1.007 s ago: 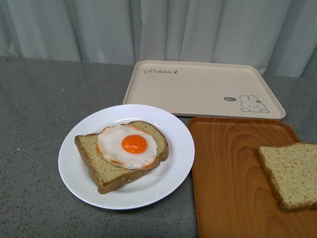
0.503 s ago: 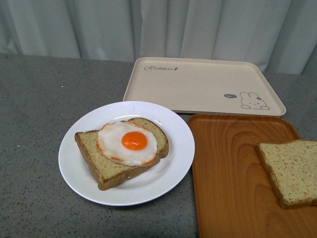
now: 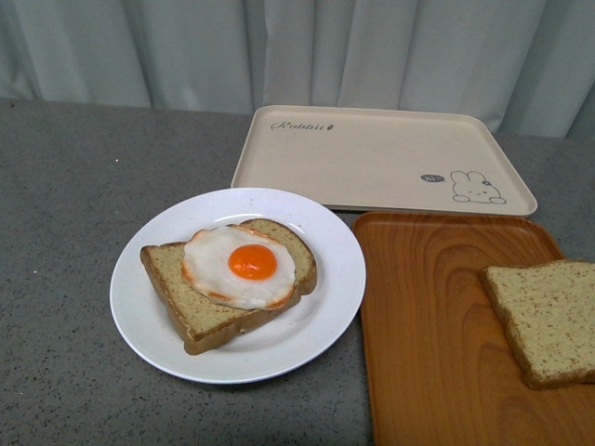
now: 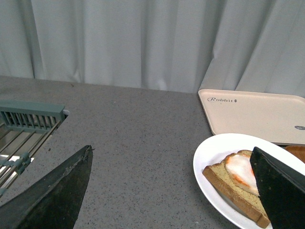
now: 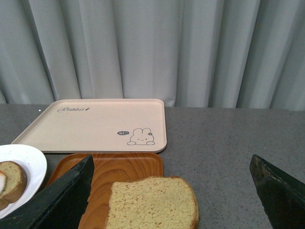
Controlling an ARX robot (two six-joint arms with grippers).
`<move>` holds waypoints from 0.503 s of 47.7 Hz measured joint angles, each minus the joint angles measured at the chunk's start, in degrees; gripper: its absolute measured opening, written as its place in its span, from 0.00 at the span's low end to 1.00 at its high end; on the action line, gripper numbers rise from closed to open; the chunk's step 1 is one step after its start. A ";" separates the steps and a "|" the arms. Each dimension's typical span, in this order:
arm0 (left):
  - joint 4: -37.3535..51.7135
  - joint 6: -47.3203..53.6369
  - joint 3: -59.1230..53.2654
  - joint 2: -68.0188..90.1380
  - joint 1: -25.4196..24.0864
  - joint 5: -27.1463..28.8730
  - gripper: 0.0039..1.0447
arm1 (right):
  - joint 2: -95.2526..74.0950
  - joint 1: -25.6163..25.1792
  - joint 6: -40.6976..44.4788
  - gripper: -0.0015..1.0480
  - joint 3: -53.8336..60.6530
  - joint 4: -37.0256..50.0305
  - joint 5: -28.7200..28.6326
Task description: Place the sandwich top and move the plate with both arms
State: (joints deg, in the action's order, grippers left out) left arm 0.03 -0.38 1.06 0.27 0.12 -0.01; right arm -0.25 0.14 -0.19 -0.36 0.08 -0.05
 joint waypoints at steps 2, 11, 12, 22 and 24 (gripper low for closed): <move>0.00 0.00 0.00 0.00 0.00 0.00 0.94 | 0.00 0.00 0.00 0.91 0.00 0.00 0.00; 0.00 0.00 0.00 0.00 0.00 0.00 0.94 | 0.00 0.00 0.00 0.91 0.00 0.00 0.00; 0.00 0.00 0.00 0.00 0.00 0.00 0.94 | 0.00 0.00 0.02 0.91 0.00 0.00 0.00; 0.00 0.00 0.00 0.00 0.00 0.00 0.94 | 0.00 0.00 0.00 0.91 0.00 0.00 0.00; 0.00 0.00 0.00 0.00 0.00 0.00 0.94 | 0.00 0.00 0.02 0.91 0.00 0.00 0.00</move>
State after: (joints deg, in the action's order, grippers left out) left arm 0.03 -0.38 1.06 0.27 0.12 -0.01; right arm -0.25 0.14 -0.16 -0.36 0.08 -0.05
